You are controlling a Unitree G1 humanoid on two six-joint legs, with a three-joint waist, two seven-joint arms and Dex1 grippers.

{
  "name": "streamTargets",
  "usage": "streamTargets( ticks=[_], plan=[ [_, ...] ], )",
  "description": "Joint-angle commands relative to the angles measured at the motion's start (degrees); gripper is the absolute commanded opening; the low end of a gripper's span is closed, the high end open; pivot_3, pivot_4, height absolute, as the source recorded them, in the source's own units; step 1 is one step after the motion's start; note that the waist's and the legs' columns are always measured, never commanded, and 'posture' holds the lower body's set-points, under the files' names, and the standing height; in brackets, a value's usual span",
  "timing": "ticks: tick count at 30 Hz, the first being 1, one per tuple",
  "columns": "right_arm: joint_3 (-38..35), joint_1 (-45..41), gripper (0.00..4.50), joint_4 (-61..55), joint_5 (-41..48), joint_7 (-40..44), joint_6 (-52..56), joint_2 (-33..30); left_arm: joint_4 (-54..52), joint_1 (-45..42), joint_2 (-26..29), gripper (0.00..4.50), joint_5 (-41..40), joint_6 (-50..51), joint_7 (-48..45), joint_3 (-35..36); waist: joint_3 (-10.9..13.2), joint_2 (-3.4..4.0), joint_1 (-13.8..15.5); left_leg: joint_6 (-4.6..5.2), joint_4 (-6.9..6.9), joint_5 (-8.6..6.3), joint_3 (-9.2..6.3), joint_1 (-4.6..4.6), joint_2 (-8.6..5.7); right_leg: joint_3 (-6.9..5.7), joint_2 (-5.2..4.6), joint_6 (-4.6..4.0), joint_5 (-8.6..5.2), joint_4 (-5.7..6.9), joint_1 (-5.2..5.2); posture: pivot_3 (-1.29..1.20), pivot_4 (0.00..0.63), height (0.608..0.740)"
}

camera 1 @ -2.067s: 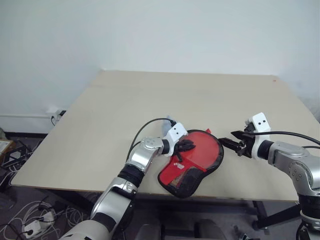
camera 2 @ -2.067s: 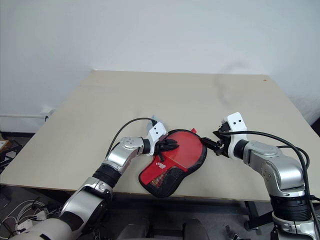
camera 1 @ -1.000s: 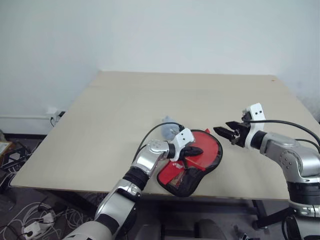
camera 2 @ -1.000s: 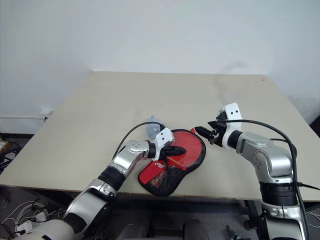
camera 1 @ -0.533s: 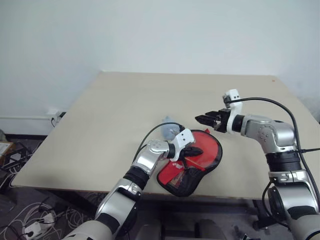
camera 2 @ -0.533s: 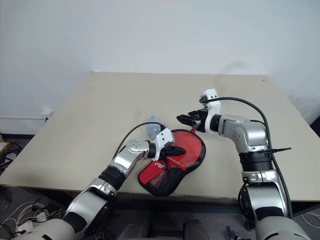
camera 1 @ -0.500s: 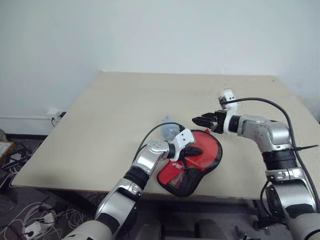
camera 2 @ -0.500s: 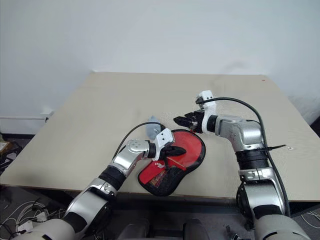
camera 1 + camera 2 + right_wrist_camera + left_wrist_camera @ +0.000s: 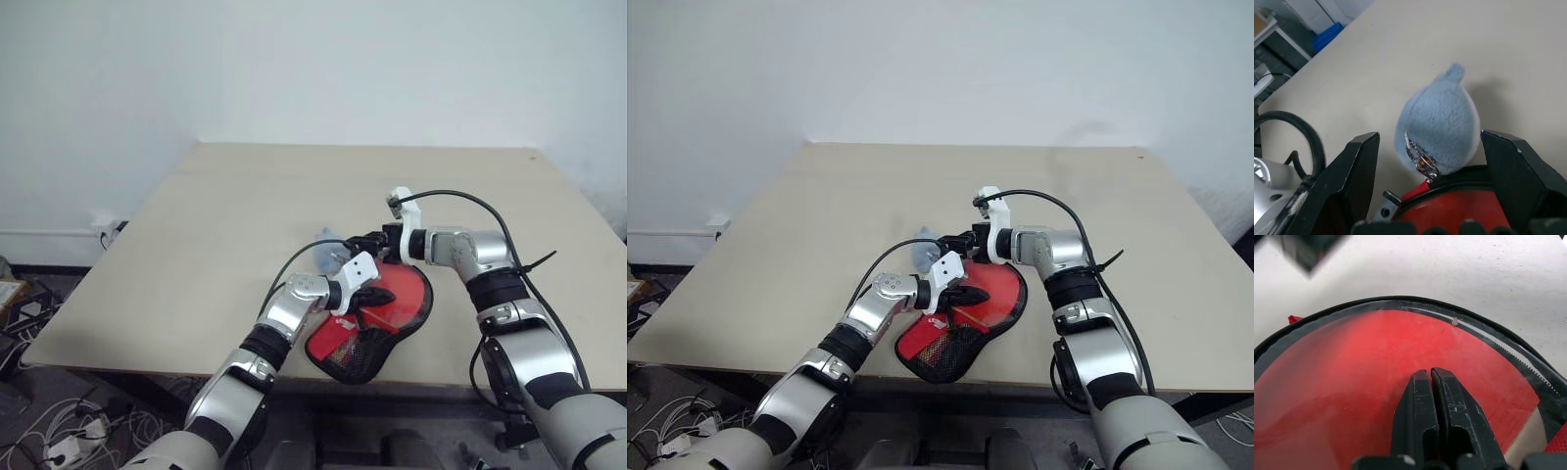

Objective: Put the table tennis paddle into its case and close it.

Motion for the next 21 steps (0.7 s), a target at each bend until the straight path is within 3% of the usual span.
streamTargets(
  ticks=[1, 6, 12, 15, 21],
  plan=[
    [-1.44, -3.24, 3.57, 1.04, -0.91, 0.84, -2.12, 0.67, 0.93, 0.23, 0.05, 0.04, 0.98, 0.48, -0.17, -0.64, 0.00, 0.00, -0.02, 0.00, 0.00, 0.00, 0.00, 0.00, 0.00, 0.00, 0.00, 0.00, 0.00, 0.00, 0.00, 0.00, 0.000, 0.740],
    [-2.99, -3.03, 3.57, 1.38, -1.74, -0.56, -4.43, 0.65, -0.34, 0.44, -0.06, 0.04, -0.98, 0.77, -0.05, 1.35, 0.00, 0.02, -0.02, -0.01, 0.00, 0.01, -0.02, 0.01, 0.00, -0.01, 0.00, 0.00, 0.00, 0.04, 0.00, 0.00, 0.000, 0.740],
    [-5.12, 0.57, 3.57, -6.00, -1.68, -1.89, -3.73, -2.19, -8.08, 0.34, 0.05, 0.04, -10.58, 5.38, -3.31, 8.69, 0.02, 0.03, -0.69, -0.03, 0.00, 0.02, -0.08, -0.26, 0.00, -0.02, 0.00, 0.00, 0.00, 0.03, -0.25, 0.00, 0.000, 0.740],
    [-6.27, 3.26, 3.05, -11.27, -1.12, -3.01, -2.70, -3.45, -11.21, -0.01, 0.90, 0.00, -14.00, 7.64, -3.92, 11.49, 0.02, 0.03, -1.19, -0.07, -0.05, 0.04, -0.11, -0.39, 0.00, -0.01, 0.00, 0.02, 0.00, 0.03, -0.40, 0.00, 0.000, 0.740],
    [-7.84, 9.08, 1.28, -19.66, -1.02, -4.99, -0.41, -5.33, -15.28, -1.10, 2.34, 0.00, -19.65, 10.83, -4.21, 16.33, 0.02, 0.05, -1.39, -0.09, -0.23, 0.07, -0.11, -0.31, 0.01, 0.00, 0.02, 0.02, 0.00, 0.05, -0.44, 0.00, 0.000, 0.740]
  ],
)
